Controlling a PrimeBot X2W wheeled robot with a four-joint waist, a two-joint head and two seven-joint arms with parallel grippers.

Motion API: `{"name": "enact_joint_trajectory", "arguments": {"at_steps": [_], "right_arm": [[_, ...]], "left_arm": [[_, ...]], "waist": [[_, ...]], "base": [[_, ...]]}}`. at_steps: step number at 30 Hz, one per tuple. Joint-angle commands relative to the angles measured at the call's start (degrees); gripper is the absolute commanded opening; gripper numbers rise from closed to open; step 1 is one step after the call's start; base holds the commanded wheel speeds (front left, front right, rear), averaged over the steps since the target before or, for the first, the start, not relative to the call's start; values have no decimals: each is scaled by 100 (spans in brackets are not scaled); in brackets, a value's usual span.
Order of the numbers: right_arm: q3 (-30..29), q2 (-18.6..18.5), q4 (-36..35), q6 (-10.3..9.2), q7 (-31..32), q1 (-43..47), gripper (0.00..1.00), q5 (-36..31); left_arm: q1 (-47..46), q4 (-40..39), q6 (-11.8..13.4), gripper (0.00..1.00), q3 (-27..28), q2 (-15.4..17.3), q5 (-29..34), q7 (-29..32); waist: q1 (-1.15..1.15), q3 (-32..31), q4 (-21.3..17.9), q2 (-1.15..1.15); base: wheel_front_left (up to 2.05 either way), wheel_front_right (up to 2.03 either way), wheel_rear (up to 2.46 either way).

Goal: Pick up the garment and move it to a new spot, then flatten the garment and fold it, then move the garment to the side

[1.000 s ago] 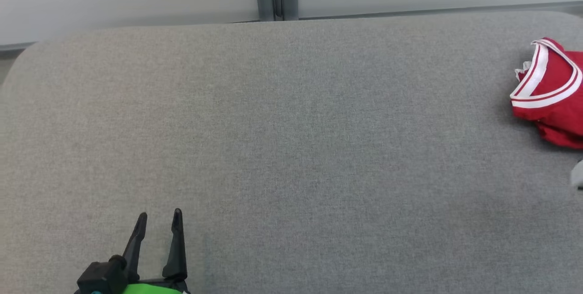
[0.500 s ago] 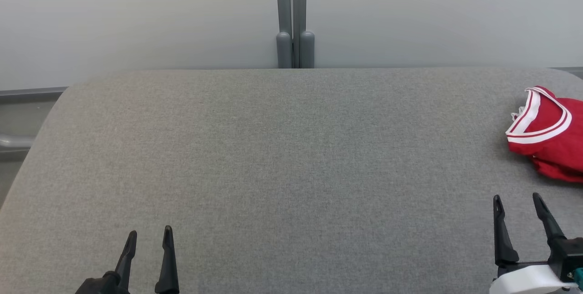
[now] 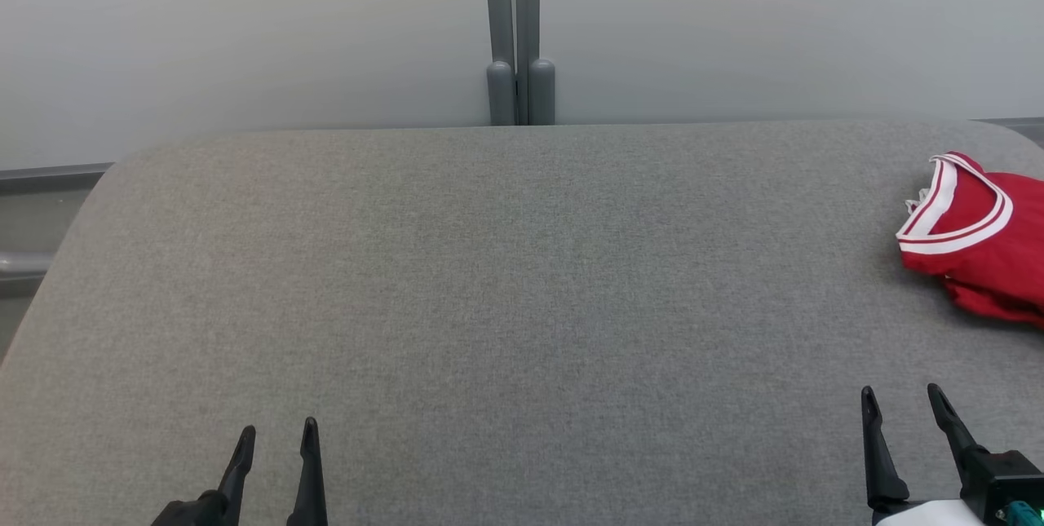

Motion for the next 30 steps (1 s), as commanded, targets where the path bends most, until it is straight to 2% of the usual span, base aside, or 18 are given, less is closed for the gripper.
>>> {"name": "enact_joint_trajectory", "arguments": {"at_steps": [1, 11, 12, 18, 30], "right_arm": [[15, -6, 38, -9, -12, -51, 100, 42], [120, -7, 89, -9, -12, -157, 100, 122], [117, 2, 83, 0, 0, -96, 0, 106], [108, 76, 385, 0, 49, -75, 0, 173], [124, 62, 434, -1, 396, -337, 0, 1605]], "left_arm": [[-88, 6, -21, 100, 6, 13, 14, 3], [-79, 74, -3, 100, 11, 13, 41, 3], [-37, 73, -2, 0, -18, 1, 24, 0], [51, 351, -2, 0, -22, -14, -25, 18], [-197, 310, -25, 0, 117, -11, -1246, 360]], "waist": [[0, 5, 13, 0], [0, -7, 112, 0], [0, -6, 113, 0], [0, -6, 116, 0], [0, 17, 70, 0]], "base": [[0, 0, 0], [0, 0, 0], [0, 0, 0], [0, 0, 0], [0, 0, 0]]}}
